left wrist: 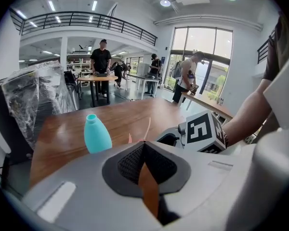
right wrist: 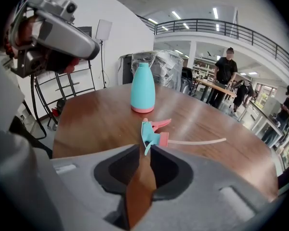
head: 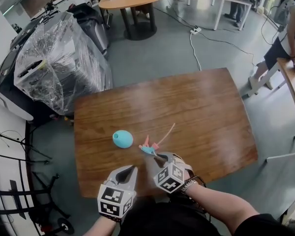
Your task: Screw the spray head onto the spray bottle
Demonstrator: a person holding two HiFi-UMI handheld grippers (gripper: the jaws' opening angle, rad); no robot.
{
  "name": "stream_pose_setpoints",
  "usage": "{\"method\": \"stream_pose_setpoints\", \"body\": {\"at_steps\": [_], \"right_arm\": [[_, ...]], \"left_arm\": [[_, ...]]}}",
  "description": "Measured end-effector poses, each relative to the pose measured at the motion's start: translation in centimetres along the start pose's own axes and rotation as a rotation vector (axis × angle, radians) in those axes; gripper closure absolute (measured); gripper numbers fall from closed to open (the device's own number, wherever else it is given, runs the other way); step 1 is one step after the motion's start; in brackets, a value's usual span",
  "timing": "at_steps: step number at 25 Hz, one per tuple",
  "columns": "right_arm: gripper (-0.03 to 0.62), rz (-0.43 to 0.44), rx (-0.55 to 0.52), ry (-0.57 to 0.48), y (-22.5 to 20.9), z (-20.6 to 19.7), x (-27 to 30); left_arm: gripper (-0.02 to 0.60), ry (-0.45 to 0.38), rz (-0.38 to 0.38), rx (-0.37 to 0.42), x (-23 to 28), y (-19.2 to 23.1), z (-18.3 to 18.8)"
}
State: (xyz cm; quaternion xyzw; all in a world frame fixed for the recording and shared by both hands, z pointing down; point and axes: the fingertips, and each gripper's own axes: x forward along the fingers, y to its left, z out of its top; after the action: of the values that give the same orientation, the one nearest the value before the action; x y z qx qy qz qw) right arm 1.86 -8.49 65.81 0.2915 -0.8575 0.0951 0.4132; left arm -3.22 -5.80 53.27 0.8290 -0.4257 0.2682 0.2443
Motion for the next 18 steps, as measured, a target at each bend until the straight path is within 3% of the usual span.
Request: {"method": "stream_pose_setpoints", "body": {"at_steps": [18], "right_arm": [[0.558,-0.124,0.026,0.117,-0.3,-1.3,2.8]], "left_arm": [[0.566,0.043,-0.16,0.124,-0.4,3.5,-1.2]]}}
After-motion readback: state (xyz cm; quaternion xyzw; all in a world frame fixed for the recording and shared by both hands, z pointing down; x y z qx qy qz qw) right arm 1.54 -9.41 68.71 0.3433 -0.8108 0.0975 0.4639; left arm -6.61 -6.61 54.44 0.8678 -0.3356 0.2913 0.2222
